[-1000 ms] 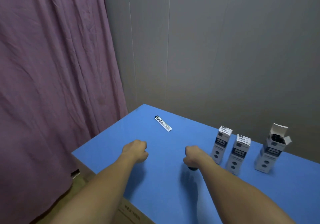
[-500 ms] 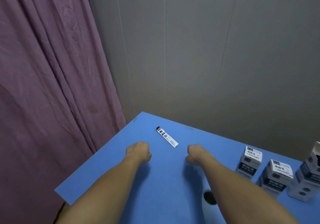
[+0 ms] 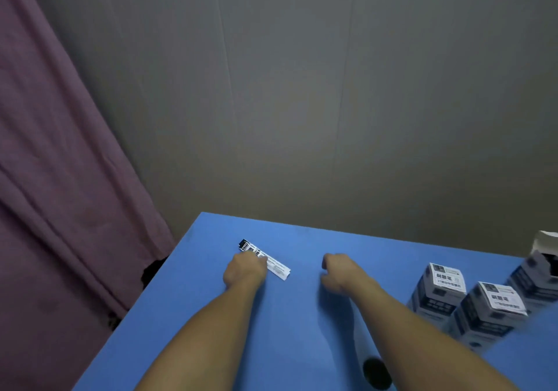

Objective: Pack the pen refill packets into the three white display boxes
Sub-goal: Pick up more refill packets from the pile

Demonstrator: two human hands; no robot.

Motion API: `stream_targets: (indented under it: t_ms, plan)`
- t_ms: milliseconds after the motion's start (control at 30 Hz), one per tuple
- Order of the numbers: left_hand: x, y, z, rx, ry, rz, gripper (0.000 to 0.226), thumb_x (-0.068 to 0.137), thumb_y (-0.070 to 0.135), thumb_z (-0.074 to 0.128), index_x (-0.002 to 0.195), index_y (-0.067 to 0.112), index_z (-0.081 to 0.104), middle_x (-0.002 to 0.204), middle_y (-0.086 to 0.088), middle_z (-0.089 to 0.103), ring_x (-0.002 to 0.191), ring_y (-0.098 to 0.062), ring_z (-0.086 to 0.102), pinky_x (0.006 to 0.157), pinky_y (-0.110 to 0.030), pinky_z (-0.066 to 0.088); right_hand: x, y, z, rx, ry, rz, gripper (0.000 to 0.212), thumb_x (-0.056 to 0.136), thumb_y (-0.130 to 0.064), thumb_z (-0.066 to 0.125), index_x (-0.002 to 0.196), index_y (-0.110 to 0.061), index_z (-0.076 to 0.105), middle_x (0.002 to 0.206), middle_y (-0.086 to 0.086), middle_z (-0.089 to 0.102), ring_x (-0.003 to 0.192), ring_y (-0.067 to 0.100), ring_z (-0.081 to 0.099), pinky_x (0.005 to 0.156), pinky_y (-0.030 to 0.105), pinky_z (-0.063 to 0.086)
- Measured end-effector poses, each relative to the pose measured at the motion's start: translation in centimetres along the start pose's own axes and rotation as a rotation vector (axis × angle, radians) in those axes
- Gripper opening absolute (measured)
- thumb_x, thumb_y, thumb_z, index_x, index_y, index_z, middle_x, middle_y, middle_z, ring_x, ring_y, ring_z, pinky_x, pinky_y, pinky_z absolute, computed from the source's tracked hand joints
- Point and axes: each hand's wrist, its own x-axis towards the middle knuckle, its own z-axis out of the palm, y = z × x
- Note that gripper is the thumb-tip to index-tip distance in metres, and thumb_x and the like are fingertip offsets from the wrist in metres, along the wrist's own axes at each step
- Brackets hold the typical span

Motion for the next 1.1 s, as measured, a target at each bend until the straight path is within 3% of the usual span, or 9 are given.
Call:
stream_targets:
  t_ms: [133, 267, 400, 533, 700, 867, 1000, 1100]
  plan:
    - [2.6, 2.6, 0.8, -0.053, -0.015, -0.043, 0.045, 0.089, 0.053, 0.059, 0.111, 0.014, 0.066, 0.112, -0.006, 0.064, 0.101, -0.027, 0.062, 0.08, -0.035, 0.054, 0.8, 0.7, -1.2, 0.035, 0.043, 0.021, 0.037, 0.09, -0.02, 0.049, 0.125, -0.013, 0.054, 0.129, 0.008, 0.055, 0.117, 0.027, 0.055, 0.096, 0.036, 0.05]
    - [4.4, 3.9, 1.6, -0.006, -0.026, -0.096, 0.043, 0.081, 0.031, 0.071, 0.118, 0.01, 0.064, 0.118, -0.01, 0.06, 0.104, -0.025, 0.061, 0.079, -0.034, 0.057, 1.3, 1.4, -1.6, 0.051, 0.061, 0.027, 0.037, 0.091, -0.021, 0.051, 0.127, -0.014, 0.055, 0.13, 0.009, 0.054, 0.118, 0.028, 0.055, 0.098, 0.037, 0.048]
    - [4.7, 4.7, 1.3, -0.048, -0.027, -0.085, 0.033, 0.094, 0.01, 0.054, 0.126, 0.005, 0.057, 0.131, -0.014, 0.055, 0.12, -0.031, 0.056, 0.093, -0.039, 0.051, 1.6, 2.0, -1.4, 0.05, 0.05, 0.033, 0.036, 0.091, -0.019, 0.051, 0.127, -0.014, 0.055, 0.129, 0.008, 0.054, 0.117, 0.027, 0.055, 0.098, 0.038, 0.049]
    - [5.4, 3.7, 1.2, -0.088, -0.031, -0.116, 0.032, 0.093, 0.011, 0.052, 0.123, 0.008, 0.062, 0.127, -0.013, 0.058, 0.115, -0.03, 0.059, 0.092, -0.036, 0.051, 1.8, 1.5, -0.7, 0.052, 0.018, 0.02, 0.036, 0.09, -0.015, 0.05, 0.126, -0.015, 0.056, 0.127, 0.007, 0.054, 0.115, 0.027, 0.056, 0.097, 0.038, 0.05]
    - [5.0, 2.0, 0.5, -0.042, -0.094, -0.09, 0.007, 0.088, 0.013, 0.056, 0.094, 0.017, 0.056, 0.118, -0.008, 0.064, 0.104, -0.028, 0.061, 0.08, -0.031, 0.046, 1.8, 0.7, -0.3, 0.071, 0.0, -0.019, 0.036, 0.088, -0.013, 0.049, 0.124, -0.017, 0.056, 0.126, 0.005, 0.054, 0.112, 0.025, 0.056, 0.095, 0.036, 0.051]
    - [3.6, 1.1, -0.2, 0.102, -0.136, -0.026, 0.013, 0.085, 0.024, 0.059, 0.095, 0.018, 0.052, 0.12, -0.007, 0.062, 0.113, -0.029, 0.057, 0.08, -0.031, 0.046, 1.2, 0.4, -0.2, 0.089, -0.017, -0.025, 0.039, 0.087, -0.01, 0.046, 0.124, -0.018, 0.056, 0.126, 0.003, 0.052, 0.111, 0.024, 0.056, 0.095, 0.036, 0.051]
    - [2.7, 0.1, -0.2, 0.153, -0.097, 0.059, 0.007, 0.088, 0.016, 0.055, 0.09, 0.016, 0.048, 0.117, -0.008, 0.061, 0.096, -0.027, 0.059, 0.079, -0.03, 0.049, 0.5, 0.3, -0.3, 0.097, -0.023, -0.035, 0.039, 0.088, -0.011, 0.047, 0.126, -0.017, 0.055, 0.128, 0.004, 0.051, 0.113, 0.024, 0.056, 0.096, 0.038, 0.051]
    - [2.2, -0.7, -0.3, 0.155, -0.135, 0.066, 0.02, 0.087, 0.018, 0.067, 0.093, 0.017, 0.048, 0.12, -0.007, 0.062, 0.097, -0.026, 0.059, 0.077, -0.029, 0.047, -0.1, 0.3, -0.2, 0.089, -0.028, -0.046, 0.039, 0.089, -0.011, 0.047, 0.127, -0.016, 0.055, 0.13, 0.005, 0.05, 0.114, 0.025, 0.056, 0.098, 0.038, 0.051]
